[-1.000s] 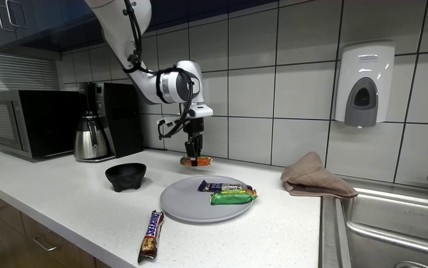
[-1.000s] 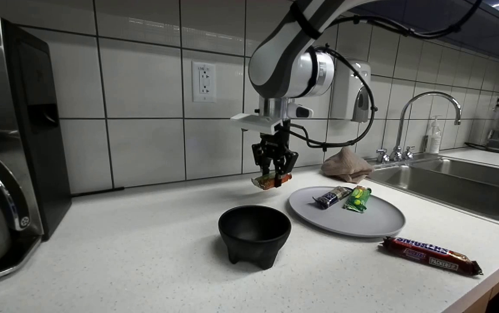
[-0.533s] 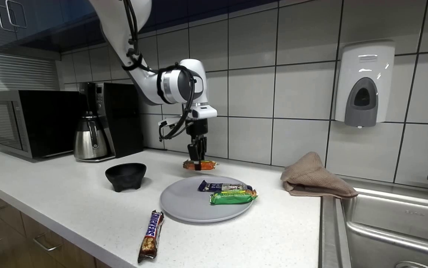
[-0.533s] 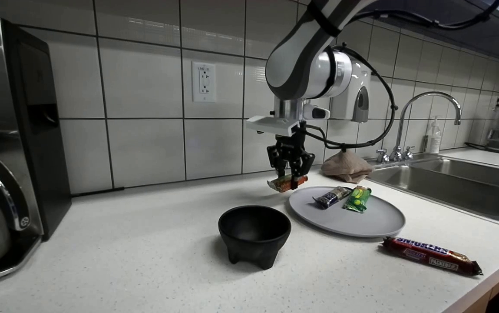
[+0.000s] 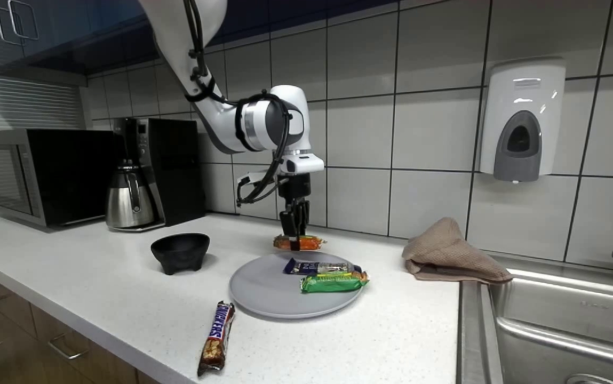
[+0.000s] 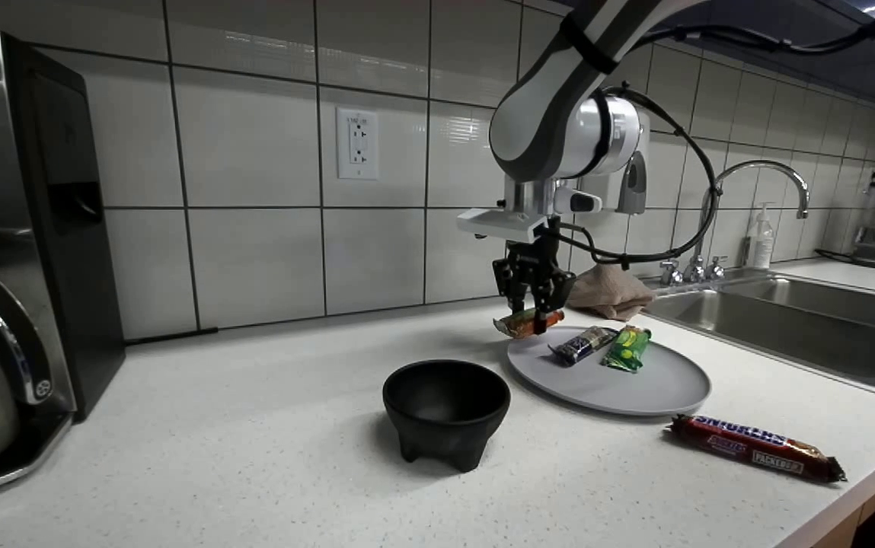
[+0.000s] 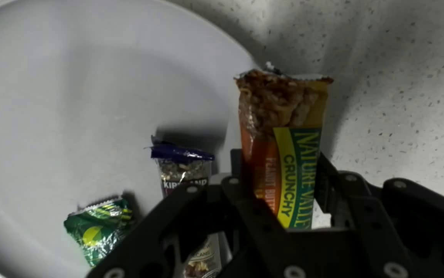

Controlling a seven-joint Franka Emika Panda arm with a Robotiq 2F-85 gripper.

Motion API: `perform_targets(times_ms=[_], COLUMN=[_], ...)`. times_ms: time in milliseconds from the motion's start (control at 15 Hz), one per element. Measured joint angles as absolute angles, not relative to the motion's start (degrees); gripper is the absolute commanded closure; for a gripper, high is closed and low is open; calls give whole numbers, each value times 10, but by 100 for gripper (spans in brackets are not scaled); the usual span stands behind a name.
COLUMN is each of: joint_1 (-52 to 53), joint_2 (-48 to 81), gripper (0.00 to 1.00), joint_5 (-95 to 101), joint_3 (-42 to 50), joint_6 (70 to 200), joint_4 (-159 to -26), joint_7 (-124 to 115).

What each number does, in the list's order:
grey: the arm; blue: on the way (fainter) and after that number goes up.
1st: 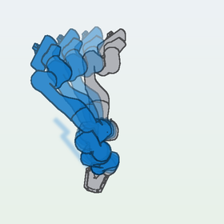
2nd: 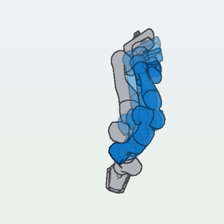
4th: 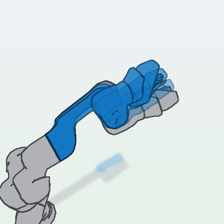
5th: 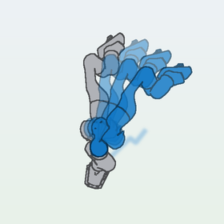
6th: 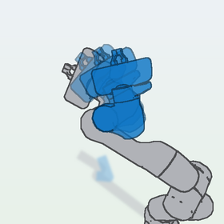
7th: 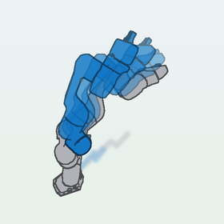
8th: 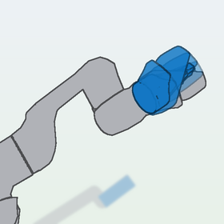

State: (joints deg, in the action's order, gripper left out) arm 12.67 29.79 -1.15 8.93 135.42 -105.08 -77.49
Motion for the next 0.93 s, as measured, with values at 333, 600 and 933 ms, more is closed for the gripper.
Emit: perform_targets(times_ms=[333,600,933], joint_1=[123,121,117], joint_2=[298,298,299], gripper=[83,83,83], joint_5=[-12,-12,-12], joint_3=[90,90,90], joint_6=[1354,1354,1354], joint_4=[-1051,-1052,-1059], joint_7=[-781,-785,-787])
